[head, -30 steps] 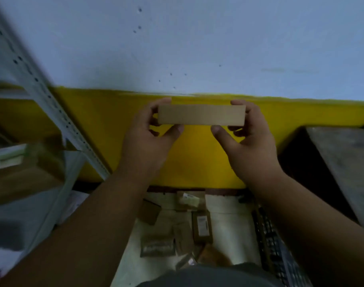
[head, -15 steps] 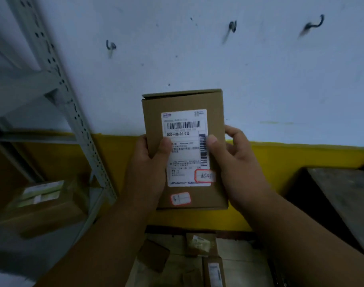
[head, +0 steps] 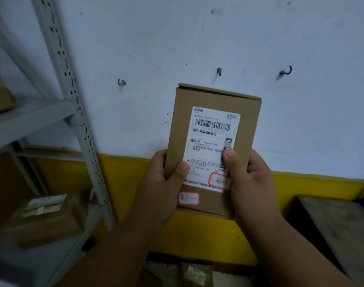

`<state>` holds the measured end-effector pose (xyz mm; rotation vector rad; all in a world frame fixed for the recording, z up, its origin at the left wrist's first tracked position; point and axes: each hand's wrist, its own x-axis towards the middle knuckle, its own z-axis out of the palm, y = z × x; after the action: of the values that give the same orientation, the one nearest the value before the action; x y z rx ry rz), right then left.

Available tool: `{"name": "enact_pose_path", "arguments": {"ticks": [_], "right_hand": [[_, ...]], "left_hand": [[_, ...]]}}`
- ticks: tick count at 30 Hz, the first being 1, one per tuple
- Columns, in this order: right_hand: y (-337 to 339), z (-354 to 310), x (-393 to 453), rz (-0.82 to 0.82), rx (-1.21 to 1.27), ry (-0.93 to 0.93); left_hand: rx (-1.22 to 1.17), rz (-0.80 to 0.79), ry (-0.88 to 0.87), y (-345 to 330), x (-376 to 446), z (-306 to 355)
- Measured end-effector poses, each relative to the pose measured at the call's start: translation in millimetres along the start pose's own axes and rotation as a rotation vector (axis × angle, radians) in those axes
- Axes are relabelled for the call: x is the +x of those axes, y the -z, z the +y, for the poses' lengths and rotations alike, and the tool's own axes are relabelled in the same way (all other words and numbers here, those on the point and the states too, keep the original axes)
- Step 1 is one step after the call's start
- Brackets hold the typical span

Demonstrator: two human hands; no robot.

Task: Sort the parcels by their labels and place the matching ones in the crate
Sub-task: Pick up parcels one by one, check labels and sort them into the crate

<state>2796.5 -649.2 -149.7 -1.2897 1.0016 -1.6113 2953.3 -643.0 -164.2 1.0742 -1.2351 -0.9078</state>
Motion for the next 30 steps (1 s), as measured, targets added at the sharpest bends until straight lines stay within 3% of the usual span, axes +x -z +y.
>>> {"name": "enact_pose_path", "arguments": {"ticks": [9,17,21,30], "right_hand": [[75.9,-10.1,-17.6,-0.171,-0.118,0.015],[151.6,-26.3,-59.5,-0.357,-0.032,-0.049],[144.8,-23.4,-100.2,-0.499,0.018,-0.122],[107.8,-64.7,-199.3,-0.799,0.027,-0.087]], "left_hand": [[-0.013,0.228,-0.058,-78.7,-52.7,10.2],[0.021,0.412,0.029,-146.3,-151.0,20.7],[0.12,0.587,0.071,-138.6,-208.9,35.4],[0.148,0.858,0.053,-114.9,-344.8,78.0]]}}
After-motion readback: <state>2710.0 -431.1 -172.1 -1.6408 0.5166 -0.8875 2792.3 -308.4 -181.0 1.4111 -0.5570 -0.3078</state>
